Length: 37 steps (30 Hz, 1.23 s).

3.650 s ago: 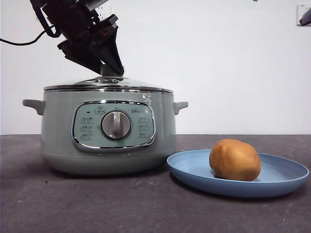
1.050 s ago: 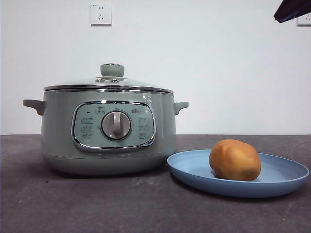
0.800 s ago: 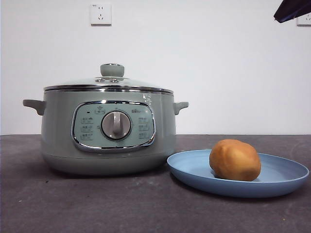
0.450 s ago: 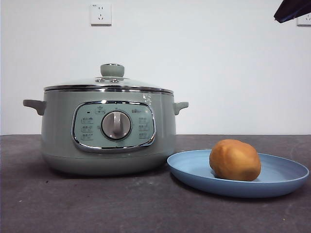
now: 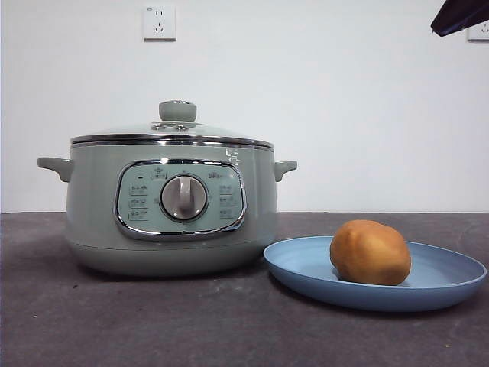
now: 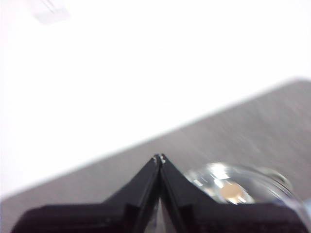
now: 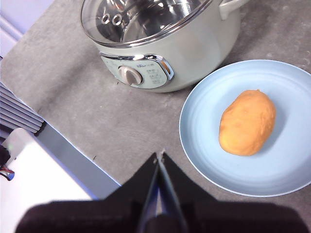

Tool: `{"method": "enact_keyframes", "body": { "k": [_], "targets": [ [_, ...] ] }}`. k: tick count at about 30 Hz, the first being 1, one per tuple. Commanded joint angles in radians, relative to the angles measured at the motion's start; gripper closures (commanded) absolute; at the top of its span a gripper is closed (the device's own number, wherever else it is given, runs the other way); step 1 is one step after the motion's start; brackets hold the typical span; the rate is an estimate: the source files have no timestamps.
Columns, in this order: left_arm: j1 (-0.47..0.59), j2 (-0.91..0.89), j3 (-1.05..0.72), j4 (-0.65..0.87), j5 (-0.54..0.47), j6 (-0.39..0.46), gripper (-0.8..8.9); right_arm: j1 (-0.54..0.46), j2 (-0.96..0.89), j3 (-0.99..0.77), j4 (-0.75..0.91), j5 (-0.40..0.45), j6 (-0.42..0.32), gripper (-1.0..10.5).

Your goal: Take the potato out from the steamer,put the potato on the plate,close the lid

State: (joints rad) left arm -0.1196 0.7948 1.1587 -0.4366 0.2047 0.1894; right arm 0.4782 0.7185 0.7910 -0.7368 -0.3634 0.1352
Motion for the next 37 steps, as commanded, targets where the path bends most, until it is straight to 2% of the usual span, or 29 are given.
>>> {"method": "enact_keyframes", "body": {
  "k": [1, 8, 16, 25, 37],
  "targets": [
    [0.06, -0.112, -0.212, 0.147, -0.012, -0.01, 8.17, 0.001, -0.002, 0.002, 0.002, 0.003, 0.005, 9.5],
    [0.128, -0.373, -0.63, 0.362, -0.082, -0.039, 8.17, 0.001, -0.002, 0.002, 0.002, 0.003, 0.005, 9.5],
    [0.134, -0.584, -0.931, 0.368, -0.159, -0.114, 8.17, 0.001, -0.002, 0.002, 0.002, 0.003, 0.005, 9.5],
    [0.134, -0.707, -1.096, 0.351, -0.181, -0.142, 8.17, 0.001, -0.002, 0.002, 0.002, 0.003, 0.005, 9.5],
    [0.135, -0.793, -1.15, 0.23, -0.186, -0.142, 8.17, 0.001, -0.002, 0.002, 0.002, 0.003, 0.005, 9.5]
  ]
}}
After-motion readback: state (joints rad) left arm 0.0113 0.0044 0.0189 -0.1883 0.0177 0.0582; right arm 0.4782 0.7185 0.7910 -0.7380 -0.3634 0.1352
